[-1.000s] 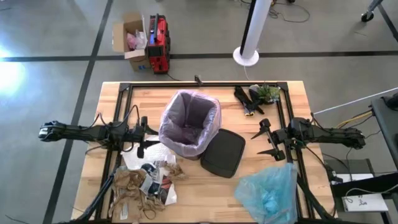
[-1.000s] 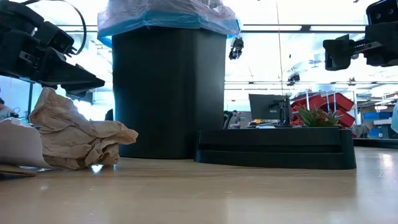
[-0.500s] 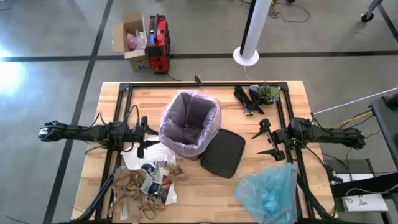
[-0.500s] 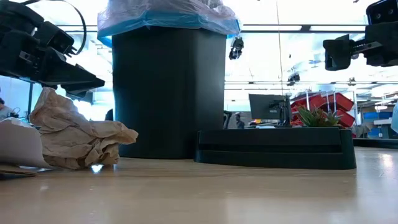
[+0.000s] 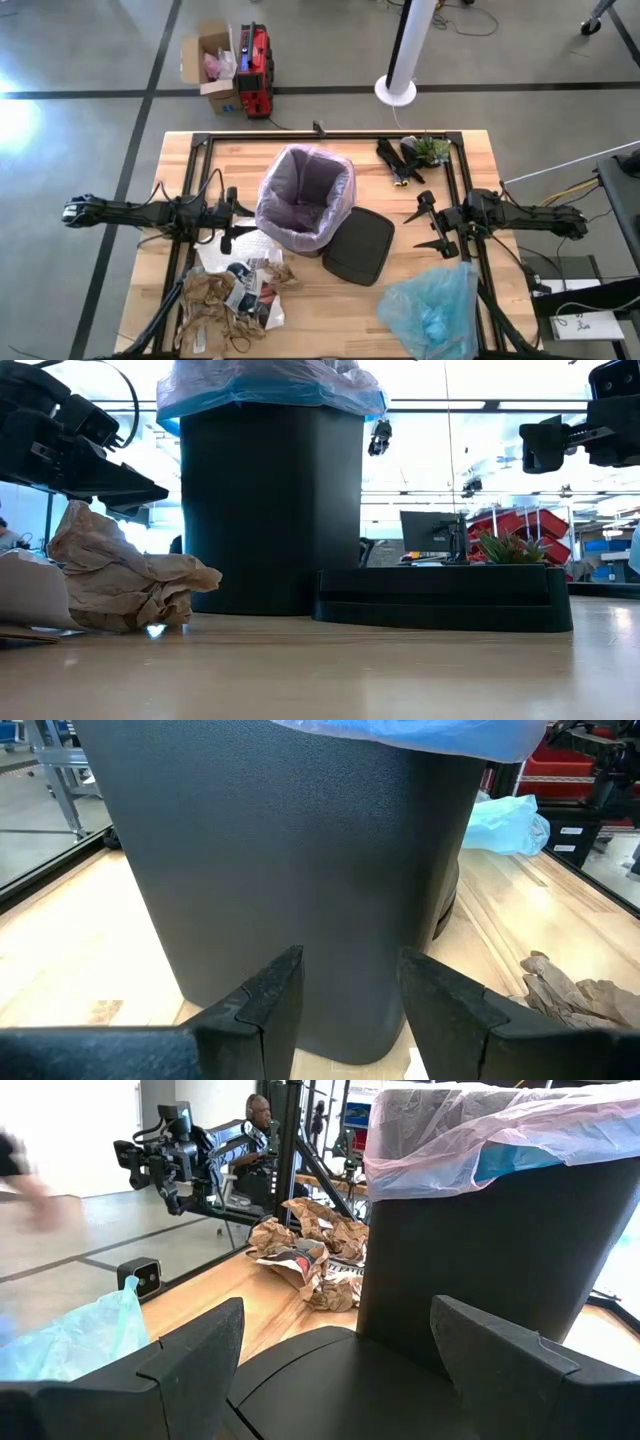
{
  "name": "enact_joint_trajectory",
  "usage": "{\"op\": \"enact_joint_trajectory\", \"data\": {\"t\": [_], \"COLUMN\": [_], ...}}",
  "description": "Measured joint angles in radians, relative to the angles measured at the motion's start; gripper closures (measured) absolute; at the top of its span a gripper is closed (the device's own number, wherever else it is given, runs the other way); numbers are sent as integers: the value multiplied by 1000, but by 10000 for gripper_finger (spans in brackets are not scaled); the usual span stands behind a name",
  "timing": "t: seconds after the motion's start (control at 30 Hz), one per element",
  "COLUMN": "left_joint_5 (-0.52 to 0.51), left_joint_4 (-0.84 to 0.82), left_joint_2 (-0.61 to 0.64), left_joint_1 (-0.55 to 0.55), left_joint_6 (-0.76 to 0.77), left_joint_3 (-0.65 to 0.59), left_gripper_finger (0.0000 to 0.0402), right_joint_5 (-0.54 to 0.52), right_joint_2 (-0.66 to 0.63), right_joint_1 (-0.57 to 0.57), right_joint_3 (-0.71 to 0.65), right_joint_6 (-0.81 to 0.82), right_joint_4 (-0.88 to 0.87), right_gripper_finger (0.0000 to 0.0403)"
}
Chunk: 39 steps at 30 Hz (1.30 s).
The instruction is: Place trash/remove bag and relplace
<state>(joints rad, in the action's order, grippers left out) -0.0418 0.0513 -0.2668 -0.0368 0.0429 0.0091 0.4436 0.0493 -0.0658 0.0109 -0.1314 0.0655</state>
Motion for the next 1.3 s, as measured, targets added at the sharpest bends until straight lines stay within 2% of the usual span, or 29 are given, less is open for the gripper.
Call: {"op": "enact_joint_trajectory", "data": {"t": [0.13,0.23,0.33,0.53,0.63,0.8,0.87,0.97,1.2,1.3], "left_joint_5": [-6,-136,-215,-236,-172,75,136,147,148,149], "left_joint_4": [1,19,14,19,22,202,279,337,330,331], "left_joint_2": [0,0,0,0,0,-5,-8,-12,-14,-18], "left_joint_1": [0,3,4,4,4,4,3,3,3,3], "left_joint_6": [-5,-67,-81,-95,-101,117,188,266,230,381], "left_joint_3": [0,0,0,0,0,29,39,74,113,142], "left_gripper_finger": [253,253,253,253,253,253,253,253,253,253], "right_joint_5": [0,0,0,0,0,0,0,0,0,0], "right_joint_2": [0,0,0,0,0,0,0,0,0,0], "right_joint_1": [0,0,0,0,0,0,0,0,0,0], "right_joint_3": [0,0,0,0,0,0,0,0,0,0], "right_joint_6": [0,0,0,0,0,0,0,0,0,0], "right_joint_4": [0,0,0,0,0,0,0,0,0,0], "right_gripper_finger": [94,94,94,94,94,94,94,94,94,94]}}
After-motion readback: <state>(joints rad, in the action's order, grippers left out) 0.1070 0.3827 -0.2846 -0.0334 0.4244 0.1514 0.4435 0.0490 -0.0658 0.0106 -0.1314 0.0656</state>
